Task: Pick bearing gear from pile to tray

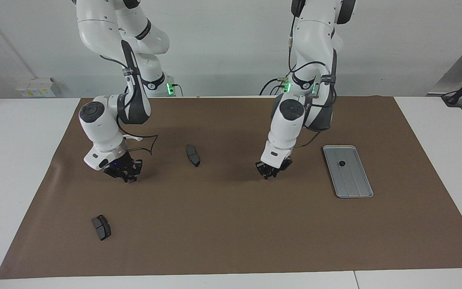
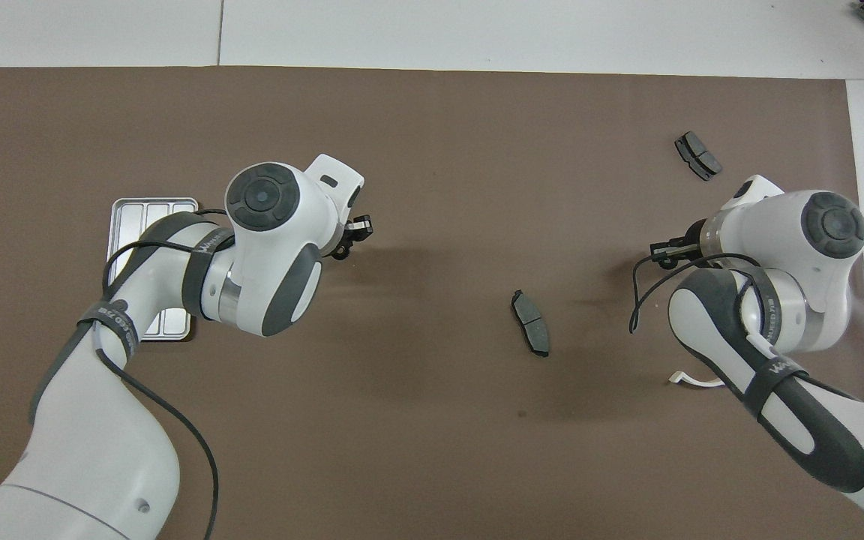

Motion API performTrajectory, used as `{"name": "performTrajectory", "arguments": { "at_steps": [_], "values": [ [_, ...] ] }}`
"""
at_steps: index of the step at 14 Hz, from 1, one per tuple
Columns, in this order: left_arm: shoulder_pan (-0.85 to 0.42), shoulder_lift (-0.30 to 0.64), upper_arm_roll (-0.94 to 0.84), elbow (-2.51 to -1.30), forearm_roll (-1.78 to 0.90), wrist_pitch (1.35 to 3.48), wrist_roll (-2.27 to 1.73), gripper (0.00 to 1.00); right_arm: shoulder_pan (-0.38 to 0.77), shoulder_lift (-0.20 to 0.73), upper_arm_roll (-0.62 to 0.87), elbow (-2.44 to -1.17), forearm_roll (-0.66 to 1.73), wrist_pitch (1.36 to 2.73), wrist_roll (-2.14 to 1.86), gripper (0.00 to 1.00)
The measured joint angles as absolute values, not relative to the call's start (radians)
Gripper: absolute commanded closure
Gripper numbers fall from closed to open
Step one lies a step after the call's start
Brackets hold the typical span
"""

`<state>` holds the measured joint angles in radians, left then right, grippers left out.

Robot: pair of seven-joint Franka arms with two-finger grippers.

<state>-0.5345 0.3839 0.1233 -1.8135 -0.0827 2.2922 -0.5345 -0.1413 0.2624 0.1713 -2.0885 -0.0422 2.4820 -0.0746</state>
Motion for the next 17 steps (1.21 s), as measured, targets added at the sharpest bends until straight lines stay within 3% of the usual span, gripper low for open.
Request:
{"name": "performTrajectory", "arguments": {
  "at_steps": [9, 16, 17],
  "values": [
    [-0.183, 0.338, 0.128, -1.846, -0.083, 2.159, 0.112, 0.91, 0.176, 0.291, 0.175, -1.994, -0.057, 2.491, 0.363, 0.94],
    [-0.043, 0.32, 0.127, -1.923, -0.083, 2.16, 0.39, 0.88, 0.398, 0.491, 0.174, -1.716, -0.219, 2.358, 0.727, 0.96],
    [-0.036, 0.319, 0.126, -1.93, -0.083, 2.16, 0.4, 0.81, 0.421, 0.516, 0.174, -1.694, -0.22, 2.354, 0.751, 0.97]
  ]
}}
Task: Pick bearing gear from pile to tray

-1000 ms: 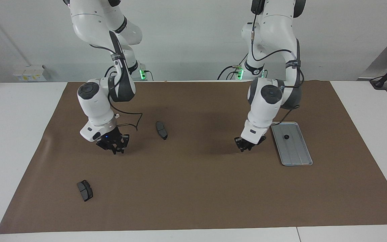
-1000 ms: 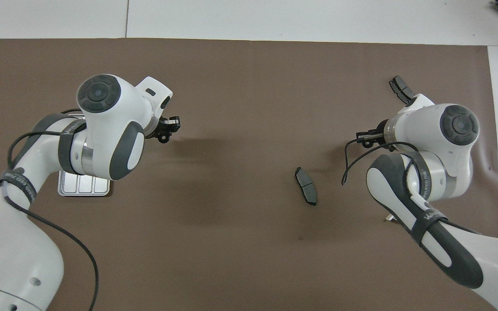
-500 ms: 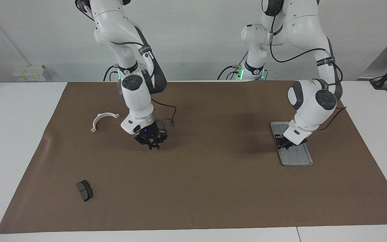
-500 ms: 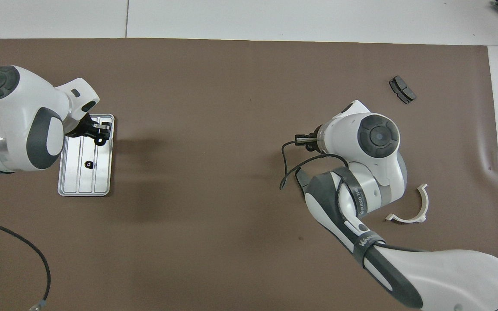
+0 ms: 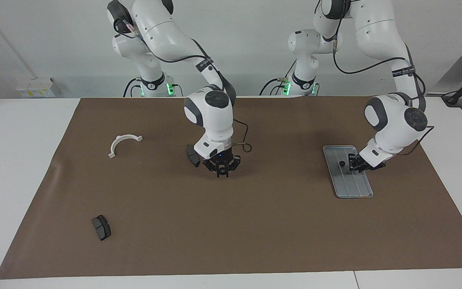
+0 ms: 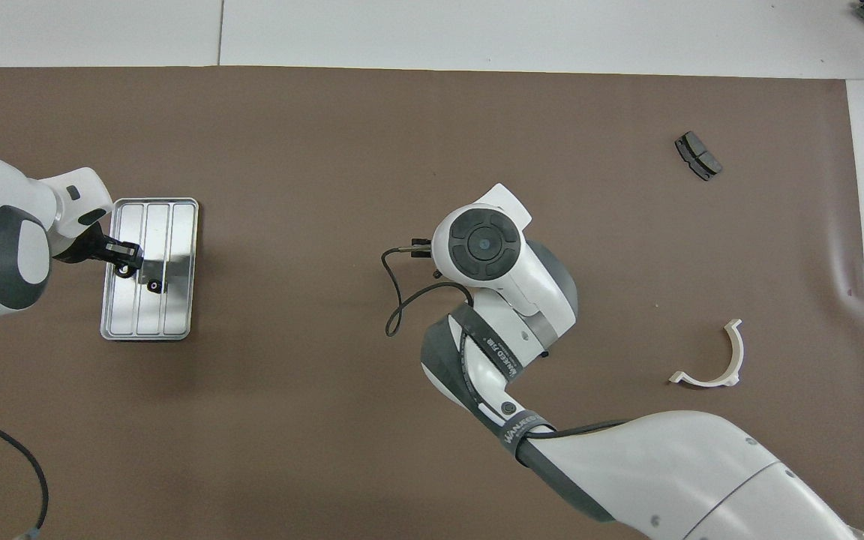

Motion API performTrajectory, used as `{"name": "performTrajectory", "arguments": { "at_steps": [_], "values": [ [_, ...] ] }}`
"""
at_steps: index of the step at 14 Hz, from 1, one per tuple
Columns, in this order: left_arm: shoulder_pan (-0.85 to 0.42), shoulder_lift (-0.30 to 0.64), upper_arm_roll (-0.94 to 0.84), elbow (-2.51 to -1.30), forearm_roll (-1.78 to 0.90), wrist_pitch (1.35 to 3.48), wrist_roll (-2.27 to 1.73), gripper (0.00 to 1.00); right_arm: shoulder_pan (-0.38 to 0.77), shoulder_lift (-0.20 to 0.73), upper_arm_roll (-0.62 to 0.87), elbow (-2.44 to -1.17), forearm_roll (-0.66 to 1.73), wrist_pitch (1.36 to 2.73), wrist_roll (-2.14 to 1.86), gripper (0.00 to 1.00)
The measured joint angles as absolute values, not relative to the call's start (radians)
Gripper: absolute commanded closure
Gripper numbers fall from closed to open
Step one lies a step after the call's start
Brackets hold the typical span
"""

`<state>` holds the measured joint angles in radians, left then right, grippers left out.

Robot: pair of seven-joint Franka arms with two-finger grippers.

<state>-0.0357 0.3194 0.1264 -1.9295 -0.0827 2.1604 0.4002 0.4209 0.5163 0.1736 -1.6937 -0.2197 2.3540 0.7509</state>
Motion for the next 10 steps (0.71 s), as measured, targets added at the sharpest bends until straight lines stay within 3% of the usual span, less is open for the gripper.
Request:
{"name": "performTrajectory", "arguments": {
  "at_steps": [1, 3, 4, 6, 7, 9, 10],
  "values": [
    [-0.034, 0.319, 0.126, -1.935, -0.083, 2.162, 0.405, 0.72, 0.443, 0.538, 0.173, -1.674, -0.223, 2.352, 0.778, 0.97],
    [-0.034, 0.318, 0.123, -1.944, -0.083, 2.169, 0.406, 0.26, 0.48, 0.567, 0.173, -1.645, -0.227, 2.352, 0.804, 0.95],
    [-0.034, 0.318, 0.122, -1.945, -0.083, 2.172, 0.406, 0.23, 0.49, 0.572, 0.173, -1.639, -0.229, 2.352, 0.806, 0.93],
    [-0.034, 0.317, 0.12, -1.943, -0.083, 2.18, 0.406, 0.19, 0.494, 0.575, 0.173, -1.638, -0.231, 2.35, 0.806, 0.71],
    [-0.034, 0.316, 0.12, -1.939, -0.083, 2.185, 0.406, 0.19, 0.494, 0.576, 0.173, -1.638, -0.232, 2.346, 0.806, 0.32],
    [-0.035, 0.315, 0.116, -1.914, -0.083, 2.185, 0.401, 0.19, 0.495, 0.578, 0.173, -1.638, -0.235, 2.34, 0.806, 0.01],
    [-0.037, 0.313, 0.112, -1.898, -0.083, 2.183, 0.384, 0.19, 0.497, 0.578, 0.173, -1.638, -0.236, 2.34, 0.806, 0.0]
  ]
}}
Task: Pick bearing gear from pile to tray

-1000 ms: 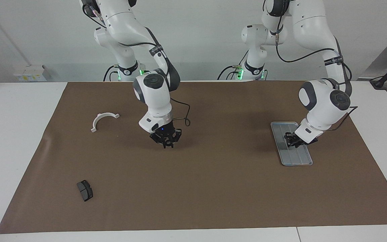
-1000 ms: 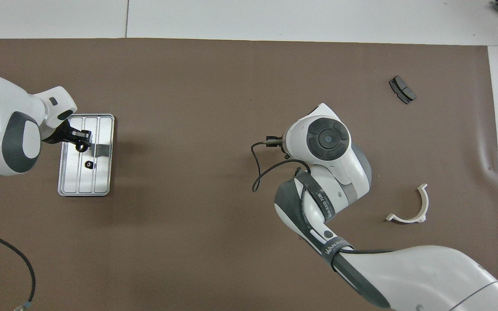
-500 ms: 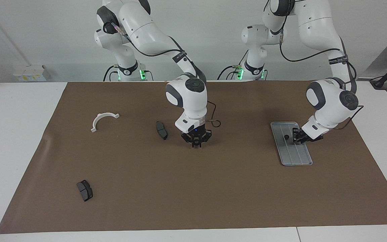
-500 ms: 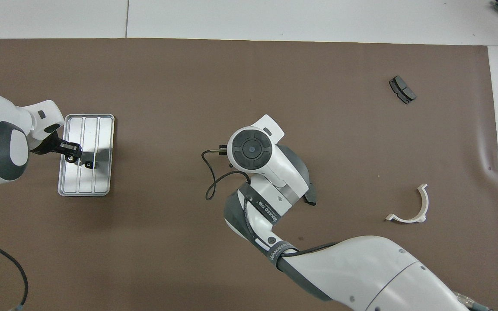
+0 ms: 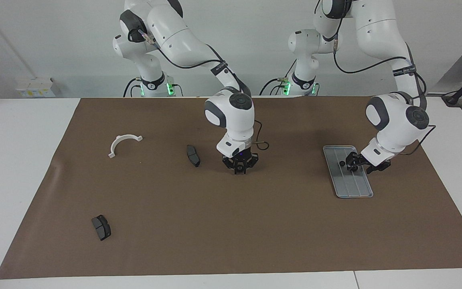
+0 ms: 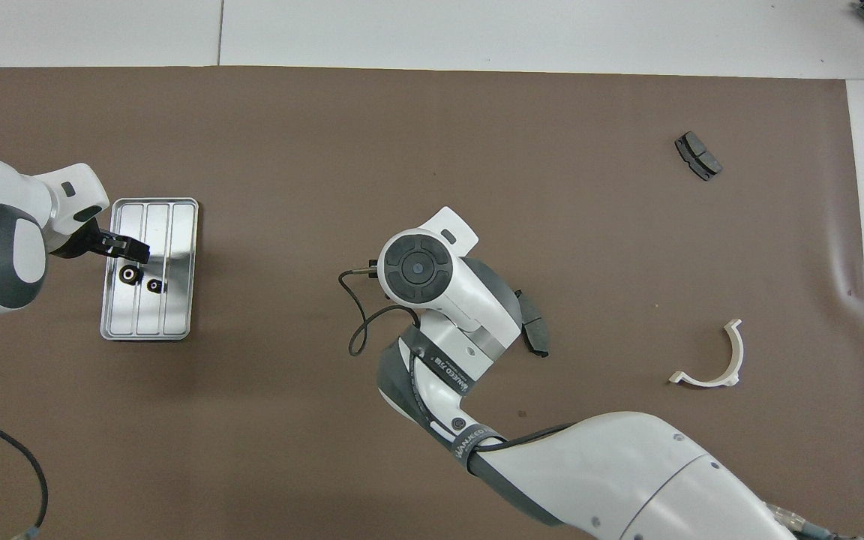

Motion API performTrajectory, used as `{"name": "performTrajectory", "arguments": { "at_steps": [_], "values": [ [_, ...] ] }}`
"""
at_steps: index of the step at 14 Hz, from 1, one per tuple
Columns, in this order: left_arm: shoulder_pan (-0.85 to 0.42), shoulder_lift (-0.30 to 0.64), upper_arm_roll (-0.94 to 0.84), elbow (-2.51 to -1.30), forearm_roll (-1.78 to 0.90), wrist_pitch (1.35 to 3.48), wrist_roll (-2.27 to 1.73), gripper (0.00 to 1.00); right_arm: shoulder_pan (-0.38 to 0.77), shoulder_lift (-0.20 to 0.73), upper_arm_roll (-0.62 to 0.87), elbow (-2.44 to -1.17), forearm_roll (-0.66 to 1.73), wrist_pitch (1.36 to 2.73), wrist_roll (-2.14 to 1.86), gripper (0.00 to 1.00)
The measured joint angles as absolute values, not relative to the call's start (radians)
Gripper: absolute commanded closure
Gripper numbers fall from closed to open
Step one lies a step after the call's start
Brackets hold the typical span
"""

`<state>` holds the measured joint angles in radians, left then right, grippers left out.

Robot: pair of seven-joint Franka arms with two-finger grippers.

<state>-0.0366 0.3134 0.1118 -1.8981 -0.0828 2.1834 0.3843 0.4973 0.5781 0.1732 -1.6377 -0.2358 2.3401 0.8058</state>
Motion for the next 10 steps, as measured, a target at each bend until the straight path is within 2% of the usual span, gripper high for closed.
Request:
{"name": "performTrajectory", "arguments": {
  "at_steps": [5, 10],
  "values": [
    [-0.181, 0.301, 0.097, -1.862, -0.083, 2.163, 0.103, 0.2, 0.469, 0.551, 0.158, -1.636, -0.242, 2.34, 0.802, 0.0],
    [-0.419, 0.3, 0.091, -1.859, -0.083, 2.183, -0.312, 0.24, 0.253, 0.346, 0.158, -1.775, -0.247, 2.328, 0.695, 0.0]
  ]
}}
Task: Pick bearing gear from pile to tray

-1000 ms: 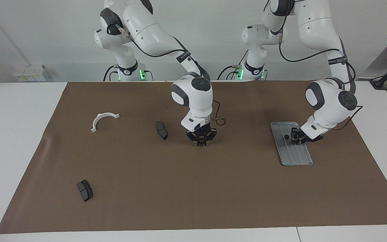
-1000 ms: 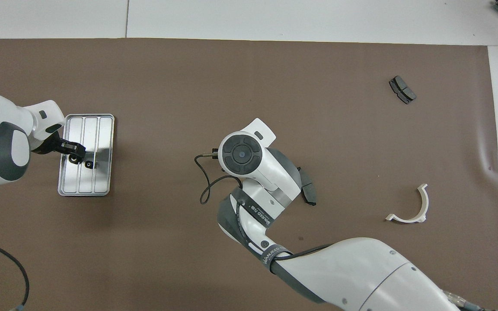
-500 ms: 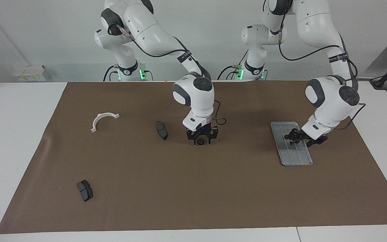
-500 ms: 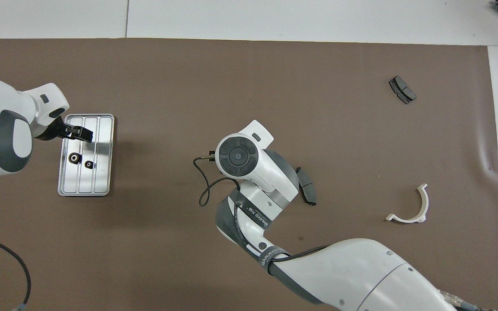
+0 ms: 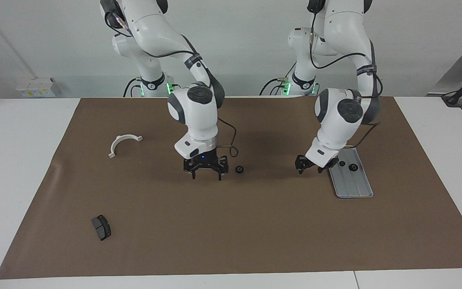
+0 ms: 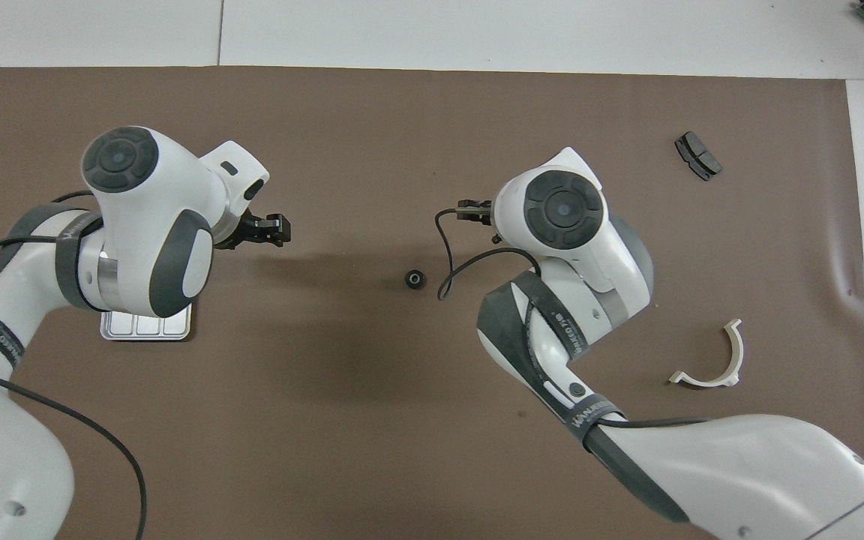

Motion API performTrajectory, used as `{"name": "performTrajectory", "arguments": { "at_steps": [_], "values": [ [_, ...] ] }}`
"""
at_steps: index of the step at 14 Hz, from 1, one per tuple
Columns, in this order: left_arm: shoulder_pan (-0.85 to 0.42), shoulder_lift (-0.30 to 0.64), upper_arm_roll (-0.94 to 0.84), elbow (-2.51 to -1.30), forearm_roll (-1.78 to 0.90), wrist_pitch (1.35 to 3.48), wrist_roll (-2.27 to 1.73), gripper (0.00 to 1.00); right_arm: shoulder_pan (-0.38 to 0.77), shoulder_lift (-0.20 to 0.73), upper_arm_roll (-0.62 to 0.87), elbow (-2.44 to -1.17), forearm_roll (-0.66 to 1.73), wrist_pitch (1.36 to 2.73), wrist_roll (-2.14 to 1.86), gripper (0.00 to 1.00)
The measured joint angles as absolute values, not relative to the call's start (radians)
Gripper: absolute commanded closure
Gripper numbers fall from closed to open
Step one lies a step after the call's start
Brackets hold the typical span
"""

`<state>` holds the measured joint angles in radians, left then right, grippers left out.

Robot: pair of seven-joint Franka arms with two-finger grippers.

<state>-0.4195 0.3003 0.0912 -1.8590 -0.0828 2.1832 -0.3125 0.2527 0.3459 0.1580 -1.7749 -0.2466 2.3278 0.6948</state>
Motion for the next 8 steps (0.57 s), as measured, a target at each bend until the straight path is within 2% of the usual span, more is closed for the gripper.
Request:
{"name": "performTrajectory", "arguments": {
  "at_steps": [3, 8],
  "values": [
    [-0.524, 0.303, 0.089, -1.857, -0.083, 2.236, -0.49, 0.26, 0.197, 0.249, 0.159, -1.833, -0.233, 2.282, 0.66, 0.0],
    [-0.632, 0.367, 0.088, -1.809, -0.083, 2.313, -0.648, 0.28, 0.097, 0.148, 0.159, -1.841, -0.117, 2.15, 0.42, 0.0]
  ]
}}
